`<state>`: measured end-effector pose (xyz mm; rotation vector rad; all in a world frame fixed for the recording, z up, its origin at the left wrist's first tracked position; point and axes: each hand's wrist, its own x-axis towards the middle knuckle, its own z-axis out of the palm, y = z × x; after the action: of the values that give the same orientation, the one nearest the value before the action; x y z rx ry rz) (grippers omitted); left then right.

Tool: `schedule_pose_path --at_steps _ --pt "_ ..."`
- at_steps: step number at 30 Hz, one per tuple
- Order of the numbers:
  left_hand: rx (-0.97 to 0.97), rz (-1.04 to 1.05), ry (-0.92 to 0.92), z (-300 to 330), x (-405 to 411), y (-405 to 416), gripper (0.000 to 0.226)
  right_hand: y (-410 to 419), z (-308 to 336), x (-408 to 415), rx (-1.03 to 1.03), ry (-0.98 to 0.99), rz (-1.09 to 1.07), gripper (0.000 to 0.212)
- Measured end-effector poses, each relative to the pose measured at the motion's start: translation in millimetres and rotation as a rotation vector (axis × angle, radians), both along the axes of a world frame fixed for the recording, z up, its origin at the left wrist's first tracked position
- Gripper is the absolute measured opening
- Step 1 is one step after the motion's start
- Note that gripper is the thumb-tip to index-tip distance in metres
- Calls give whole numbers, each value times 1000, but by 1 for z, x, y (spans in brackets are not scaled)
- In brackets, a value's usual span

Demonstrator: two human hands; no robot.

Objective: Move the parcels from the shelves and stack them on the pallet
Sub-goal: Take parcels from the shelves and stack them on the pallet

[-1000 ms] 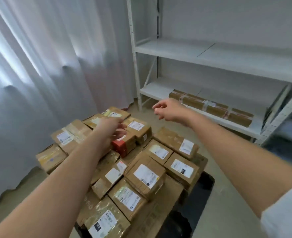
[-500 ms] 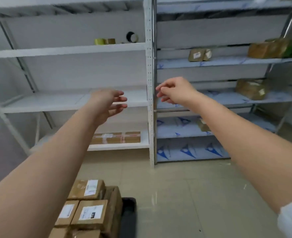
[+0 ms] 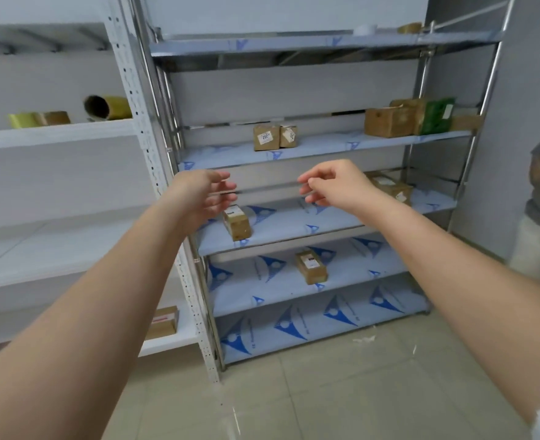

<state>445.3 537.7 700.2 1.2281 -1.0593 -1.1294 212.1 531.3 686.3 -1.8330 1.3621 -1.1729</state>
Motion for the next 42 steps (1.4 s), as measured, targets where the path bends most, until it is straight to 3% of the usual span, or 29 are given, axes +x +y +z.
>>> schedule_pose_path --at_steps 7,16,21,25,30,35,40,42 --pt "65 10 -5 -27 -8 -145 14 -143 -34 -3 85 -27 53 20" --pt "353 130 74 -119 51 -357 9 -344 -101 34 389 87 105 19" --pt "484 237 104 -168 69 -451 18 -441 -128 52 504 83 98 21" --pt "568 326 122 -199 72 -505 10 -512 -167 73 620 80 125 23" --pt "622 400 94 -234 76 -560 38 -593 -213 109 753 70 219 33" --pt "661 505 74 -259 78 -608 48 -662 -246 136 807 69 267 45" --pt "698 501 48 -280 73 -644 19 -710 -271 150 861 121 337 51" --pt "713 482 61 -292 73 -652 18 -723 -284 157 894 117 354 45"
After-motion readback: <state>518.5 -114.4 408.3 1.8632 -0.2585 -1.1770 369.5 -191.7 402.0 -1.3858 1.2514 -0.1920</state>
